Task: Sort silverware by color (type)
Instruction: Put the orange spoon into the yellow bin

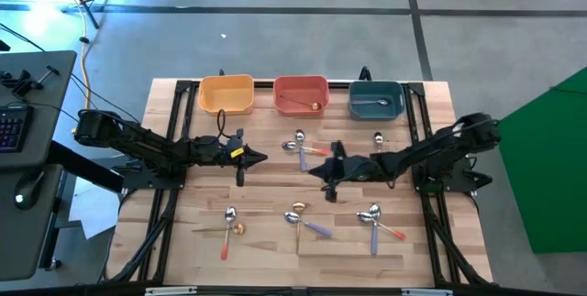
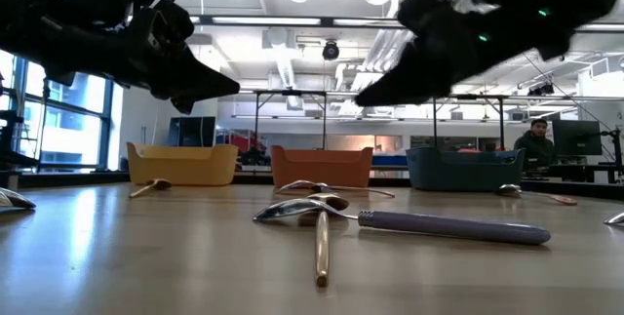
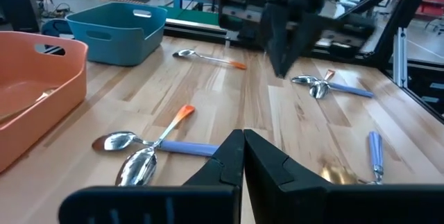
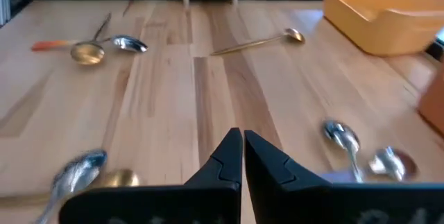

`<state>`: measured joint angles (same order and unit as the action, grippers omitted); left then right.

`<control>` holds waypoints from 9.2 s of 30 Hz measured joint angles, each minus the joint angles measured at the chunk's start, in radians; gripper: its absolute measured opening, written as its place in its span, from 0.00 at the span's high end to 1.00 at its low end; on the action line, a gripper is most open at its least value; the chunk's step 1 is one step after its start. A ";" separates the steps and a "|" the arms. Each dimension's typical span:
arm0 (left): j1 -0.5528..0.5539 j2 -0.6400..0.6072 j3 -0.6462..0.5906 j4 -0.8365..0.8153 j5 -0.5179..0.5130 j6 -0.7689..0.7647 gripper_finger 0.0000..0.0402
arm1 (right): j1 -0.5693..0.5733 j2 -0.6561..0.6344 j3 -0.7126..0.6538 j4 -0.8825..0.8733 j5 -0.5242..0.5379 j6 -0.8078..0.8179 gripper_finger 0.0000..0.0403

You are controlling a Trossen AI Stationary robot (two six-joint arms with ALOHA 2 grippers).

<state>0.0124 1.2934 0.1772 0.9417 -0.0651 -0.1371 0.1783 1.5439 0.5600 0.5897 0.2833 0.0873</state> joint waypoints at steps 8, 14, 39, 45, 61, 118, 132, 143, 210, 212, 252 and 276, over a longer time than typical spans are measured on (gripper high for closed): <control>0.000 0.000 0.001 -0.001 0.001 -0.009 1.00 | 0.054 -0.271 -0.105 -0.337 -0.004 0.242 1.00; 0.000 0.000 0.001 -0.001 0.000 -0.027 1.00 | 0.199 -0.336 0.036 -0.820 -0.006 0.500 1.00; 0.006 0.000 0.003 -0.001 0.002 0.000 0.99 | 0.718 0.055 0.322 -1.436 -0.188 1.323 0.68; 0.006 0.000 0.003 -0.002 0.002 0.000 0.99 | 0.711 0.093 0.319 -1.418 -0.188 1.292 0.72; 0.006 0.000 0.003 -0.003 0.002 -0.019 0.99 | 0.657 0.097 0.278 -1.338 -0.283 1.133 0.98; 0.040 0.242 0.516 0.030 0.050 0.228 0.57 | -0.369 -0.182 0.072 0.074 -0.463 -0.429 0.99; 0.102 0.367 0.683 -0.018 0.217 0.226 0.70 | -0.369 -0.182 0.073 0.083 -0.459 -0.425 0.99; 0.117 0.283 0.684 -0.243 0.195 0.283 0.74 | -0.369 -0.182 0.073 0.078 -0.460 -0.429 0.99; 0.151 0.318 0.759 -0.186 0.324 0.269 0.71 | -0.368 -0.182 0.073 0.157 -0.475 -0.406 1.00; 0.151 0.355 0.787 -0.198 0.326 0.270 0.71 | -0.368 -0.182 0.073 0.156 -0.475 -0.406 1.00; 0.220 -0.010 0.821 -1.244 -0.567 0.606 1.00 | -0.369 -0.183 0.073 0.017 0.004 -0.410 0.83; 0.826 0.379 0.821 -1.499 -0.174 0.856 1.00 | -0.369 -0.183 0.073 0.020 -0.044 -0.429 0.99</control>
<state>0.8383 1.6721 0.9981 -0.5578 -0.2392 0.7187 -0.1905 1.3613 0.6331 0.6094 0.2390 -0.3416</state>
